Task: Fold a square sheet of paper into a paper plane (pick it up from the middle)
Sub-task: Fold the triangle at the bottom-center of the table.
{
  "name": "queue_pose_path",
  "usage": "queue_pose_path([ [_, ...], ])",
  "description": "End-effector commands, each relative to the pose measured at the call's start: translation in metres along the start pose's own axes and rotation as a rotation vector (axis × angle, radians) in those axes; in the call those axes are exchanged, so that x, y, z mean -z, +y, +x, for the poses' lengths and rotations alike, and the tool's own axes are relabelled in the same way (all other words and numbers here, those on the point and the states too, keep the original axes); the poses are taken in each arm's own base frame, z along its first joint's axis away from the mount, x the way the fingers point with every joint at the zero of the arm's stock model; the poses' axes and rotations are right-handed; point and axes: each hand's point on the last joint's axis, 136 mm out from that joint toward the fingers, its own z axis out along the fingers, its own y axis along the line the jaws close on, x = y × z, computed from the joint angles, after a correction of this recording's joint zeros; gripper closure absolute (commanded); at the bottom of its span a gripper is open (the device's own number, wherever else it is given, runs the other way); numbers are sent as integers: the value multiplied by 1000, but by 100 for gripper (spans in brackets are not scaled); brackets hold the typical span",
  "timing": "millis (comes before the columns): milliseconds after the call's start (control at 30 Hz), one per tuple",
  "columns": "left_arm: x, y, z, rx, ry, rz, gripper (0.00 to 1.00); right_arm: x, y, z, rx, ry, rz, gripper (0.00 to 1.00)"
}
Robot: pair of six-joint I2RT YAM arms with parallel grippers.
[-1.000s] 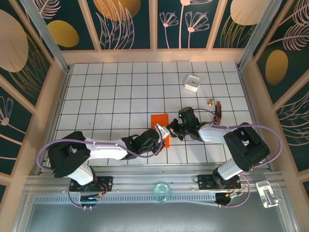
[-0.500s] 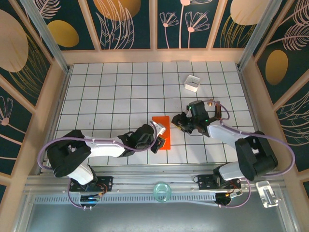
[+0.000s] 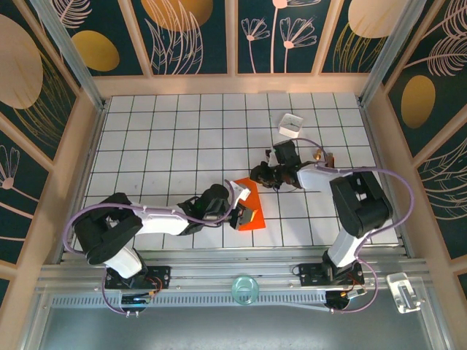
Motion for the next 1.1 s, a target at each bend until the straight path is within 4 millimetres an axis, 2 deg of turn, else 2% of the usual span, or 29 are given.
queue_pose_path([
  [0,-2,0,-1,23,0,38,100,-10,-1,0,66,25,-6,81],
  [200,-1,8,-4,52,3,53,100,-20,-27,10,76,65,69,83],
  [367,3,24,-9,91,-4,51,100,-22,-41,17,87,81,115,84],
  [800,12,67,-9,142,5,-29,100,-21,-47,23,91,84,135,85],
  [1067,10,72,2,164,36,-34,100,-21,-48,27,84,84,135,85],
])
